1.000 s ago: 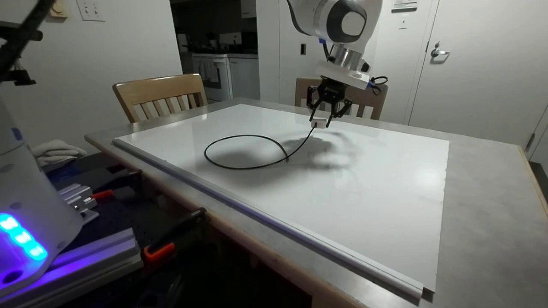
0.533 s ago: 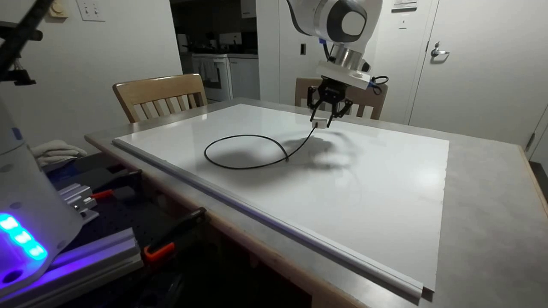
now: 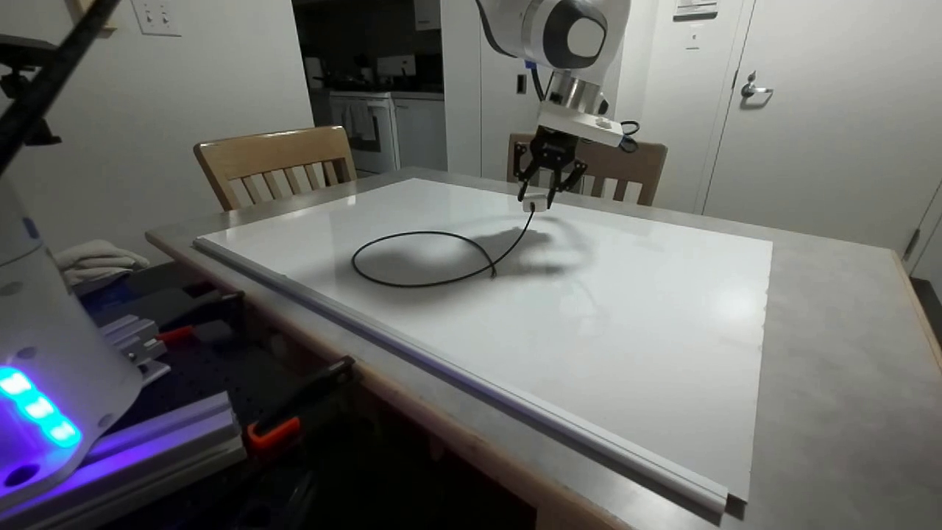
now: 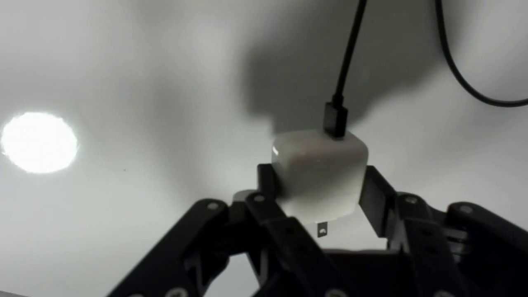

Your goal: Make a circle with the charger on the table

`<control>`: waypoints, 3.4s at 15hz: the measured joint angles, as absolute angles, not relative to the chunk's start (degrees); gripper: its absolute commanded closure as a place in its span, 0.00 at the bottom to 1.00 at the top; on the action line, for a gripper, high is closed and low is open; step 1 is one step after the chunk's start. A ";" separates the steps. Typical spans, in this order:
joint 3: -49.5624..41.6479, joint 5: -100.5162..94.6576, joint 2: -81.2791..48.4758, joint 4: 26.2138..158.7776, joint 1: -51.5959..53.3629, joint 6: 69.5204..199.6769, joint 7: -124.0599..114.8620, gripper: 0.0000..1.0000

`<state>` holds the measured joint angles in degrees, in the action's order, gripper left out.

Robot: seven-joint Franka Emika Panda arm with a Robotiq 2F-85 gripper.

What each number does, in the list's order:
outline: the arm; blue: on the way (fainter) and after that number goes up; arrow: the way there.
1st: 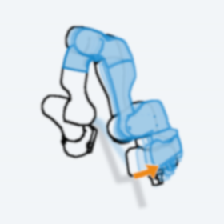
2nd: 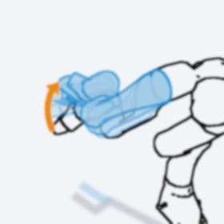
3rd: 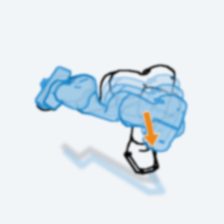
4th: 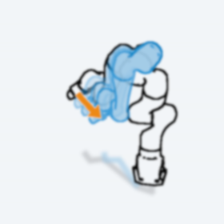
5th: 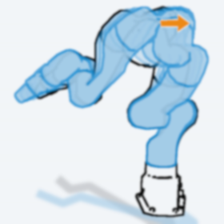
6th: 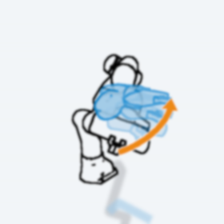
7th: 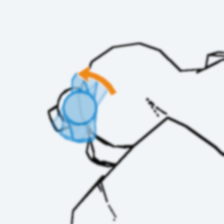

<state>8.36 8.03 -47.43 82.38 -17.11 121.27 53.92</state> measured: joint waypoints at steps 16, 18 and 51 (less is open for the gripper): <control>9.83 6.06 -47.52 83.25 -14.15 120.37 76.42 0.47; 9.82 6.06 -47.52 83.25 -14.15 120.37 76.42 0.72; 8.05 -5.23 -55.21 71.15 -0.47 106.87 95.64 0.00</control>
<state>8.05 -5.23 -55.21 71.15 -0.47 106.87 95.64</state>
